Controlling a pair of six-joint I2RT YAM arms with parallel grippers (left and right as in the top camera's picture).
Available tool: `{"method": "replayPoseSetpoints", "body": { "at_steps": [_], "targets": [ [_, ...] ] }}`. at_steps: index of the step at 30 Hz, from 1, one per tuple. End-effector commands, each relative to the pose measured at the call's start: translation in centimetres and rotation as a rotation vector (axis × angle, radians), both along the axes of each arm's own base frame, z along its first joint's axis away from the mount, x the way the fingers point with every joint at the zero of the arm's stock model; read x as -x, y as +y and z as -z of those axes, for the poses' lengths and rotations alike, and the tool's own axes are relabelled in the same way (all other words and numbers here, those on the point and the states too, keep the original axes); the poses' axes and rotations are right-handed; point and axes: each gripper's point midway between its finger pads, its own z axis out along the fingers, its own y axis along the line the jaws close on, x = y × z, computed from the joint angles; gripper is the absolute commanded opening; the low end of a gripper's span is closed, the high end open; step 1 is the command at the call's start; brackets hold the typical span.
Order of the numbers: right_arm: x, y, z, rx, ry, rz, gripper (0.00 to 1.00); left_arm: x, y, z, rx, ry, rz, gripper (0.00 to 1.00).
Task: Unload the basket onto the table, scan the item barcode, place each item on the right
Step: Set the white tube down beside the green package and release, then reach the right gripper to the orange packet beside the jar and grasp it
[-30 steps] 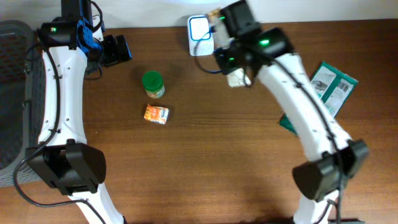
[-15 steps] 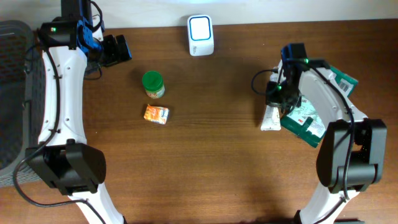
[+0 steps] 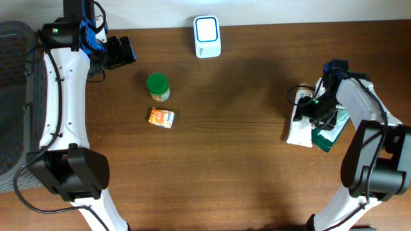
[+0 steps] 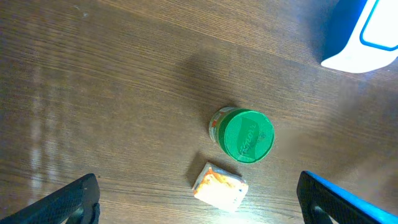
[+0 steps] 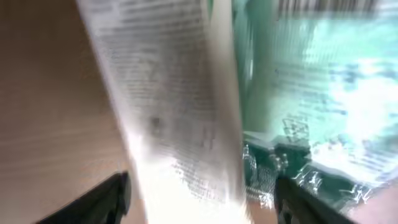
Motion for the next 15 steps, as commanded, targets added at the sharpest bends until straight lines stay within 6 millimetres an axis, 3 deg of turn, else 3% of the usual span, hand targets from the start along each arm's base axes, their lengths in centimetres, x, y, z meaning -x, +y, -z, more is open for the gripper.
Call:
{"method": "replayPoseSetpoints", "body": {
  "at_steps": [1, 3, 5, 6, 12, 15],
  "targets": [
    [-2.8, -0.1, -6.3, 0.011, -0.098, -0.052, 0.71, 0.0, 0.2, -0.7, -0.009, -0.017, 0.000, 0.99],
    [-4.1, 2.3, -10.1, -0.059, -0.161, -0.128, 0.71, 0.0, 0.2, -0.7, -0.009, -0.017, 0.000, 0.99],
    [-5.3, 6.1, -12.1, -0.157, -0.237, -0.217, 0.70, 0.0, 0.2, -0.7, -0.009, -0.017, 0.000, 0.99],
    [-6.0, 8.9, -12.6, -0.213, -0.278, -0.280, 0.69, 0.0, 0.2, -0.7, -0.009, -0.017, 0.000, 0.99],
    [-8.2, 20.9, -14.0, -0.260, -0.473, -0.570, 0.67, 0.0, 0.2, -0.7, -0.009, -0.017, 0.000, 0.99],
    [-8.5, 28.5, -14.0, -0.286, -0.586, -0.751, 0.68, 0.0, 0.2, -0.7, -0.009, -0.017, 0.000, 0.99]
  ]
}}
